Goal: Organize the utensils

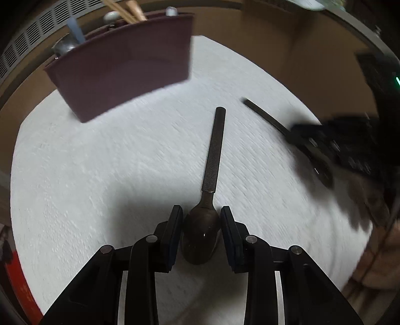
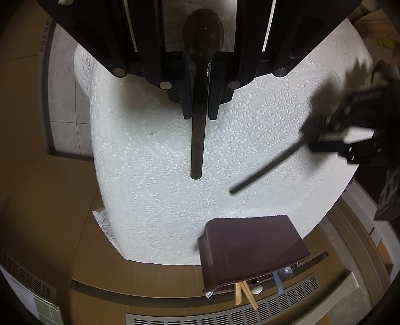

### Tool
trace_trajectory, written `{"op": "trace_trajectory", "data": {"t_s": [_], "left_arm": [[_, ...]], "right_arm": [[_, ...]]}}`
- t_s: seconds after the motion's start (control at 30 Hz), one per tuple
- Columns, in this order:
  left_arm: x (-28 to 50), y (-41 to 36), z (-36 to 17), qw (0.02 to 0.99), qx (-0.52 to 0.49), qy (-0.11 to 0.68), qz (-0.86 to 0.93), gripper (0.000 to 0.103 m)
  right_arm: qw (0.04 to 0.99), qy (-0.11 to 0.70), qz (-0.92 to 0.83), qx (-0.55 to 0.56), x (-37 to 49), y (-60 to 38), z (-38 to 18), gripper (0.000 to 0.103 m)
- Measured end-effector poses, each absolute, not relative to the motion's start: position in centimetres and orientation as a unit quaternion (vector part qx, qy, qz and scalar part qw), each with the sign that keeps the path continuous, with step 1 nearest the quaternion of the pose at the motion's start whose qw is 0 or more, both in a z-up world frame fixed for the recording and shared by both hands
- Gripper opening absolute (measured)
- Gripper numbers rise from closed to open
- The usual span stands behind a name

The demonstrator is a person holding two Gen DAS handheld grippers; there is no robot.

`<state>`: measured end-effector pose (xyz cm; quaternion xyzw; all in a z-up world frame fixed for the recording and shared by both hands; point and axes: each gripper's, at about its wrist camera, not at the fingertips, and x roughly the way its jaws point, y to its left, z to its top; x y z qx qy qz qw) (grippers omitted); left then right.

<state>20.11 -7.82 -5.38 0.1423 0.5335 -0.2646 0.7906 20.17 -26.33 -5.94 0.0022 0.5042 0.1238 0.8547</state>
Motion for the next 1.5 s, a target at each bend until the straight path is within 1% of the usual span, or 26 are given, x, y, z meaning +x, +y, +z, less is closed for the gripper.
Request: {"op": "trace_trajectory", "data": {"t_s": [0.1,0.23,0.33,0.5,0.57,0.63,0.67,0.7,0.77,0.87,1.03,1.13,1.23,1.5], "left_arm": [[18.8,-7.9,-4.9,0.784,0.163,0.537,-0.267,0.033],[20.1,-8.2,-3.6,0.788,0.17,0.531,-0.26,0.033],[21.7,-9.6,-3.7,0.776,0.186,0.538,-0.271,0.033],[24.0,-12.6,-5.5,0.743,0.206,0.567,-0.288,0.033],[24.4,-13.3,-5.5,0.745,0.208,0.563,-0.29,0.033],[24.8,-13.6,-5.4,0.749,0.202,0.563,-0.286,0.031],[24.8,-13.6,-5.4,0.754,0.201,0.559,-0.281,0.027],[24.8,-13.5,-5.3,0.761,0.196,0.555,-0.273,0.021],[24.7,-12.7,-5.1,0.775,0.173,0.551,-0.259,0.014],[23.7,-9.9,-4.4,0.815,0.136,0.521,-0.215,0.013],[21.8,-4.4,-4.0,0.835,0.025,0.514,-0.195,0.013],[20.9,-3.1,-3.8,0.829,0.002,0.521,-0.203,0.013],[20.0,-4.3,-3.5,0.812,0.029,0.531,-0.241,0.015],[22.3,-9.9,-5.5,0.803,0.13,0.53,-0.239,0.015]], "right_arm": [[0.853,0.508,0.118,-0.015,21.0,-25.4,-6.3,0.013],[0.857,0.503,0.11,-0.033,21.1,-24.8,-6.2,0.012],[0.856,0.501,0.125,-0.018,20.3,-25.3,-5.9,0.012],[0.861,0.496,0.115,0.005,19.0,-27.1,-5.5,0.012],[0.862,0.495,0.112,0.014,18.7,-27.7,-5.6,0.012],[0.86,0.495,0.117,0.025,18.6,-28.0,-5.7,0.012],[0.859,0.496,0.121,0.035,18.7,-28.1,-5.7,0.012],[0.859,0.495,0.123,0.04,18.8,-28.2,-5.7,0.012],[0.859,0.495,0.124,0.051,19.0,-28.1,-5.6,0.012],[0.86,0.489,0.134,0.063,19.0,-27.5,-5.0,0.012],[0.86,0.484,0.149,0.058,19.0,-25.6,-4.2,0.012],[0.861,0.484,0.152,0.041,19.1,-24.2,-3.7,0.012],[0.863,0.483,0.146,0.028,19.3,-23.6,-3.6,0.012],[0.86,0.492,0.132,0.029,18.5,-24.5,-4.1,0.012]]}}
